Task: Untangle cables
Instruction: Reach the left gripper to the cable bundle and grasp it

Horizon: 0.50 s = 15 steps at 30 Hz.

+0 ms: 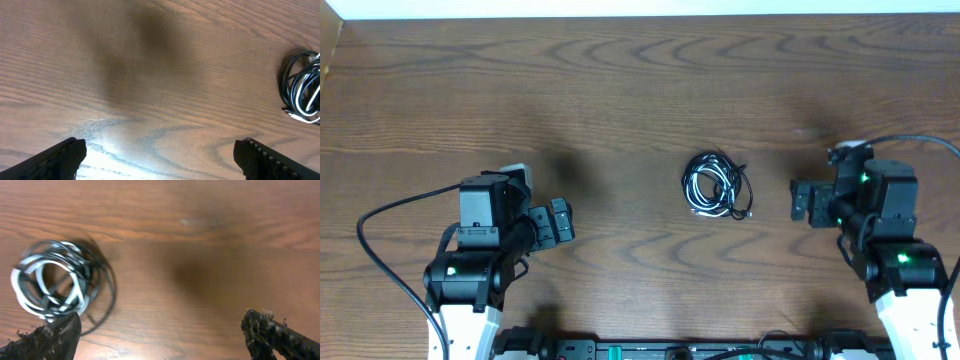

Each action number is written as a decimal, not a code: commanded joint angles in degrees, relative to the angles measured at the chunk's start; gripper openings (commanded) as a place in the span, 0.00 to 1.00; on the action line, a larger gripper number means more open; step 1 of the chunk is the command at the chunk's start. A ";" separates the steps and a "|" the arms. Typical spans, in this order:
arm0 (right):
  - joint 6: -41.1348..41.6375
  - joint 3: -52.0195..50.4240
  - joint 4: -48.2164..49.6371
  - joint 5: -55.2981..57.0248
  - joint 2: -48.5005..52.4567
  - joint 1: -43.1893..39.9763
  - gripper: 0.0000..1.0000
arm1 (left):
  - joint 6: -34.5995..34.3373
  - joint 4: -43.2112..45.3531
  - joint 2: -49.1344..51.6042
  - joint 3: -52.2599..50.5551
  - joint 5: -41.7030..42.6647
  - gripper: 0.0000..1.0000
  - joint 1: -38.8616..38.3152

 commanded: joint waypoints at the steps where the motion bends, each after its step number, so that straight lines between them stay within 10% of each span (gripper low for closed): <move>1: 0.61 1.77 0.76 -6.99 0.61 -0.42 0.99 | -1.81 -0.11 0.09 1.31 0.74 1.00 0.24; 15: 0.98 1.77 4.09 -9.73 0.61 -0.42 0.99 | -2.64 18.51 4.85 1.84 9.03 1.00 -1.09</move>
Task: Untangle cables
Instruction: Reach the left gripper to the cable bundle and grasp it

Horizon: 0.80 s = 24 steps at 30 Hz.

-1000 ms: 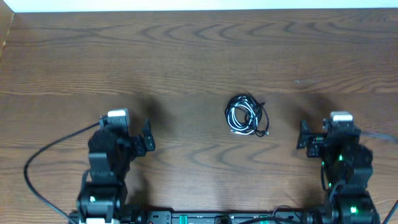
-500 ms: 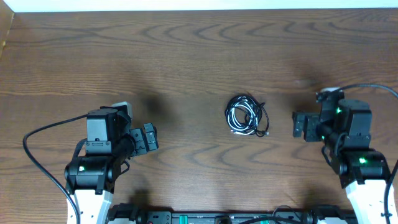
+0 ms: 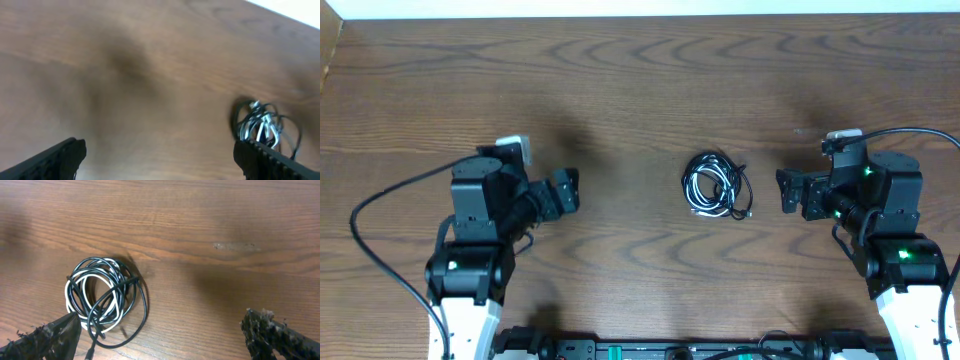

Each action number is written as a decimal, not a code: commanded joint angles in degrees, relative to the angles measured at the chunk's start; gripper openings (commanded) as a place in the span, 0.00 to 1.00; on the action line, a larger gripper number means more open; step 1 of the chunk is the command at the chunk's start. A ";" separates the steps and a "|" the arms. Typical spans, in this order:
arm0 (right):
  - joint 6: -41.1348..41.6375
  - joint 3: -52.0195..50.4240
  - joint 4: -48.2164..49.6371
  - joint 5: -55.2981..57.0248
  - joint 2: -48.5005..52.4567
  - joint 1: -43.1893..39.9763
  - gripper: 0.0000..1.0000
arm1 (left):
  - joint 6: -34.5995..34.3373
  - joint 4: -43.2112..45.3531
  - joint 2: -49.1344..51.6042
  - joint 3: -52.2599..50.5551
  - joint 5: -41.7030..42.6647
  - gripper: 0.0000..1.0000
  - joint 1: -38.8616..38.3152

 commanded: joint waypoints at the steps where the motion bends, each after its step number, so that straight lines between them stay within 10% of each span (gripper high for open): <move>1: 0.76 1.09 0.02 -0.92 0.02 -0.42 0.99 | -0.55 2.05 4.00 1.70 2.89 1.00 -1.53; 24: 0.76 1.09 -0.02 -0.72 0.02 -0.42 0.99 | 3.54 26.18 41.75 8.79 -3.78 0.91 -30.45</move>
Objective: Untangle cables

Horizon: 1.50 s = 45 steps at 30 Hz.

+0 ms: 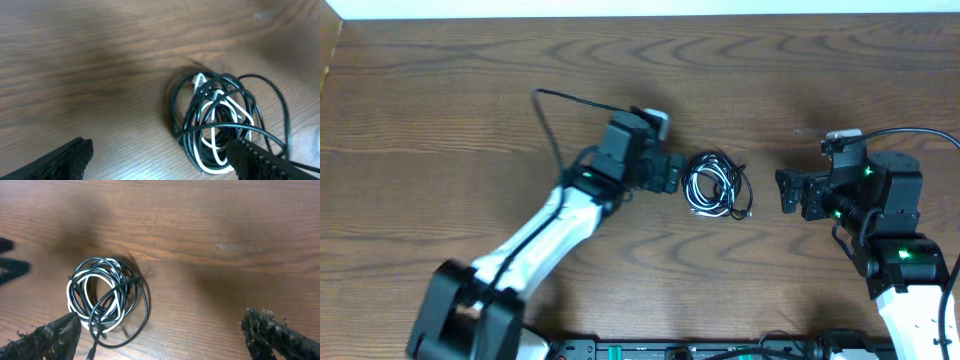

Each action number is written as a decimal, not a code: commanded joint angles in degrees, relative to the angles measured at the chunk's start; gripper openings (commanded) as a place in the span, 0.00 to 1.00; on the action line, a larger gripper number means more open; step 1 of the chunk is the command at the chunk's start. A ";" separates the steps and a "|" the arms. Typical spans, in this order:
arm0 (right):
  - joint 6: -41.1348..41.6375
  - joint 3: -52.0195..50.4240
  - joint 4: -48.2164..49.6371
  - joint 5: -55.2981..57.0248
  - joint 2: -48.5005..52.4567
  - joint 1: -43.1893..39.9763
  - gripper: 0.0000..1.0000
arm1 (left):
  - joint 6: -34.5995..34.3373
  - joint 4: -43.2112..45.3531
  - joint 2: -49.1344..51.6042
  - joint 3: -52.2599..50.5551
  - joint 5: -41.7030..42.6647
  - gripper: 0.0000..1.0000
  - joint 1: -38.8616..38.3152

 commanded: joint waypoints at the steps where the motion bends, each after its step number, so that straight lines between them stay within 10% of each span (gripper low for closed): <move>1: 0.74 1.07 -0.04 -0.37 -0.04 -0.42 0.99 | 0.48 1.68 4.11 0.90 -0.76 0.91 -2.12; 10: 0.74 1.07 -0.04 -0.37 -0.04 -0.42 0.99 | 0.50 6.47 11.87 0.90 -0.81 0.83 -6.12; 16: 0.74 1.07 -0.02 -0.37 -0.04 -0.42 0.99 | -1.01 6.40 12.33 0.90 -0.79 0.08 -6.12; 33: 0.72 1.07 0.52 -9.49 4.92 0.26 0.99 | -20.26 1.64 -12.96 0.98 -0.13 0.07 -4.59; 45: 0.74 1.07 9.27 -15.78 11.28 7.48 0.99 | -18.51 3.89 -12.44 0.98 18.84 0.07 -4.61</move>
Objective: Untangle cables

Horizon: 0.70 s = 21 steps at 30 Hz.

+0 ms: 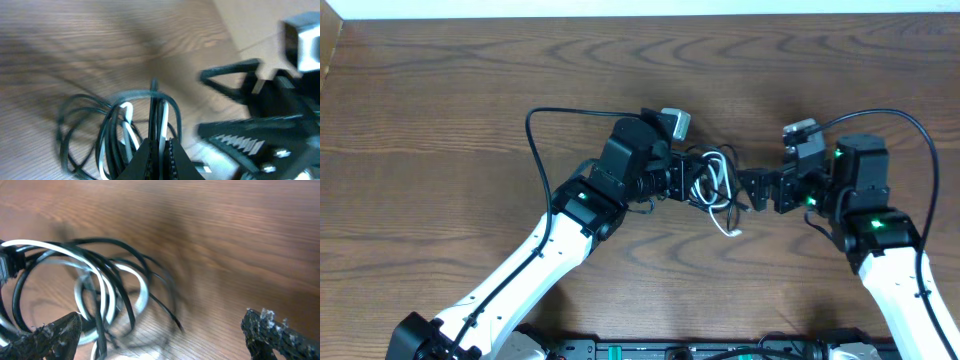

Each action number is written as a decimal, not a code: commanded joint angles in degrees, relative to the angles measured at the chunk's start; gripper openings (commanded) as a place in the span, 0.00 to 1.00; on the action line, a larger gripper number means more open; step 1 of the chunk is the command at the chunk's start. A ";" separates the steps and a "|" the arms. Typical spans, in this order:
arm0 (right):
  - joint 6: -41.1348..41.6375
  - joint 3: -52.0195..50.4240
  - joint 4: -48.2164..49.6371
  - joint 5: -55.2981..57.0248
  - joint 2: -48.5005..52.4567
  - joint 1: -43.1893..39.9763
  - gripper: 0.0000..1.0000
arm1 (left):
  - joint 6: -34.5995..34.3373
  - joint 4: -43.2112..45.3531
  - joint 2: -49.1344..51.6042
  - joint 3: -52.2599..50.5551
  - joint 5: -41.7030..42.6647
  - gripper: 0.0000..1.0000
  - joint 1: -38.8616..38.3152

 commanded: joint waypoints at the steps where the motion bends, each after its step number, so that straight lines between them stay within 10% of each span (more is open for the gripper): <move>1: 0.55 1.07 1.27 -1.97 1.66 2.69 0.99 | 0.17 1.62 -0.57 0.57 4.92 0.07 -0.02; 8: 0.57 1.07 3.52 -1.88 5.70 5.81 0.59 | 0.15 2.60 -0.57 0.57 5.09 0.07 -0.02; 17: 5.79 1.07 9.64 -1.73 12.09 6.78 0.43 | 0.13 3.63 -0.57 0.57 7.93 0.07 -0.02; 21: 6.82 1.07 11.80 -0.83 12.81 6.78 0.16 | 0.28 2.51 -0.55 0.57 7.37 0.07 0.02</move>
